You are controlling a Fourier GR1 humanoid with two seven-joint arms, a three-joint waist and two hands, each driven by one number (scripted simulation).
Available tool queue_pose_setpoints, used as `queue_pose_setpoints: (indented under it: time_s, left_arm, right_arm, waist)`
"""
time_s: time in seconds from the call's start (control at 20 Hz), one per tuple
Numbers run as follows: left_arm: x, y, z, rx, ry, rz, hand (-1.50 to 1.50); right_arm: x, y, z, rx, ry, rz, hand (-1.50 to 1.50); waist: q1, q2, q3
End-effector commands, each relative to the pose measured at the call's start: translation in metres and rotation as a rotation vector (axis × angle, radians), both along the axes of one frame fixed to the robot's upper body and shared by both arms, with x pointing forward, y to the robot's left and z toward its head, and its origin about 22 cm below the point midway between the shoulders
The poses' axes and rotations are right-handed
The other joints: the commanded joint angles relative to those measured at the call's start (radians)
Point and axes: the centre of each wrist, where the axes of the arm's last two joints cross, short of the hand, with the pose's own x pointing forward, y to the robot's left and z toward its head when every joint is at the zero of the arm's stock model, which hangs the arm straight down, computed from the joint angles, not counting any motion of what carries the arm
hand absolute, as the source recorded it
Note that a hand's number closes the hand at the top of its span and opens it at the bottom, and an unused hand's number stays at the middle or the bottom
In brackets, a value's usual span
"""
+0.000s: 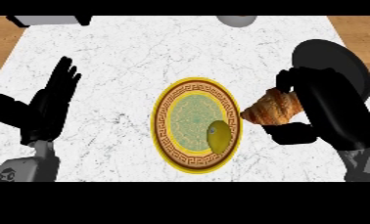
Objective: Pick the croissant from the plate and place it in the pan
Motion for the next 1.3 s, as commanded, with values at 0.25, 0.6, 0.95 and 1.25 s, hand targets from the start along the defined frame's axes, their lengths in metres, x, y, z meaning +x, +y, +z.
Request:
queue_pose_setpoints:
  time_s: [0.25, 0.6, 0.95, 1.25]
  left_arm:
    - [0.002, -0.009, 0.006, 0.013, -0.017, -0.043, 0.00]
    - [0.008, -0.021, 0.019, -0.004, -0.007, -0.042, 0.00]
    - [0.010, -0.026, 0.014, 0.008, -0.012, -0.052, 0.00]
    - [0.013, -0.026, 0.013, 0.007, -0.013, -0.074, 0.00]
  right_arm:
    - [0.003, -0.059, 0.025, 0.135, -0.074, -0.156, 1.50]
    - [0.040, -0.152, 0.047, 0.223, -0.125, -0.252, 1.50]
    - [0.065, -0.216, 0.007, 0.284, -0.123, -0.296, 1.50]
    - [0.092, -0.238, -0.039, 0.291, -0.096, -0.246, 1.50]
  waist:
    - [0.038, 0.011, 0.001]
    - [0.047, 0.013, 0.002]
    - [0.054, 0.015, 0.001]
    - [0.086, 0.026, 0.003]
